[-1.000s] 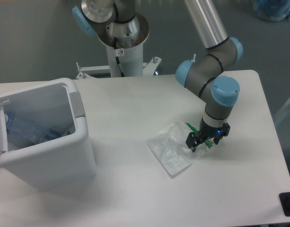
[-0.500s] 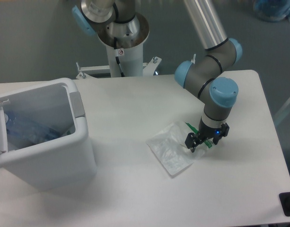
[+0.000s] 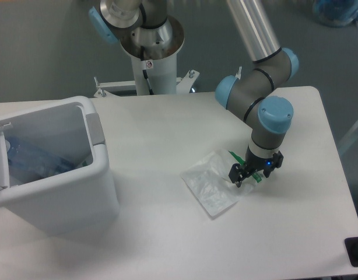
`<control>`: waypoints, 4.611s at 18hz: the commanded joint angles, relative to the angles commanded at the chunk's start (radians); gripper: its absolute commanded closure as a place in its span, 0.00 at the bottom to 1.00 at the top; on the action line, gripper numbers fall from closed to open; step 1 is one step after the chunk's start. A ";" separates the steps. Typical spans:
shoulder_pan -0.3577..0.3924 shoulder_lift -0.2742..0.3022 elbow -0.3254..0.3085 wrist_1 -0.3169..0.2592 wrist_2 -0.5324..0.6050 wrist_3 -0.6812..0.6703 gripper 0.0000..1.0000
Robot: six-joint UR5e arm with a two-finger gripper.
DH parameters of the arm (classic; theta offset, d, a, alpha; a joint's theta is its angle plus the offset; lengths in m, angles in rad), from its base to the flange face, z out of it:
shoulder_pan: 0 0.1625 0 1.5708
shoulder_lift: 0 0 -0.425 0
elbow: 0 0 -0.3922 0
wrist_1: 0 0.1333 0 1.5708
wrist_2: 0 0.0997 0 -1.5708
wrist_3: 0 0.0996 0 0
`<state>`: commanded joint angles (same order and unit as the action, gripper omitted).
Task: Place the trash in the trash can
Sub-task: 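Pinch the bag edge by the green strip with the gripper, then lift the clear plastic bag off the table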
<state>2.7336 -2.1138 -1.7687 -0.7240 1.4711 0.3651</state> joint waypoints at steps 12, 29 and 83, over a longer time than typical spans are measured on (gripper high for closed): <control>-0.011 -0.003 0.000 0.000 0.000 0.000 0.00; -0.012 -0.003 0.000 0.000 0.000 0.005 0.12; -0.017 0.184 0.017 -0.017 -0.011 -0.003 0.98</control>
<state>2.7167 -1.9299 -1.7520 -0.7409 1.4603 0.3620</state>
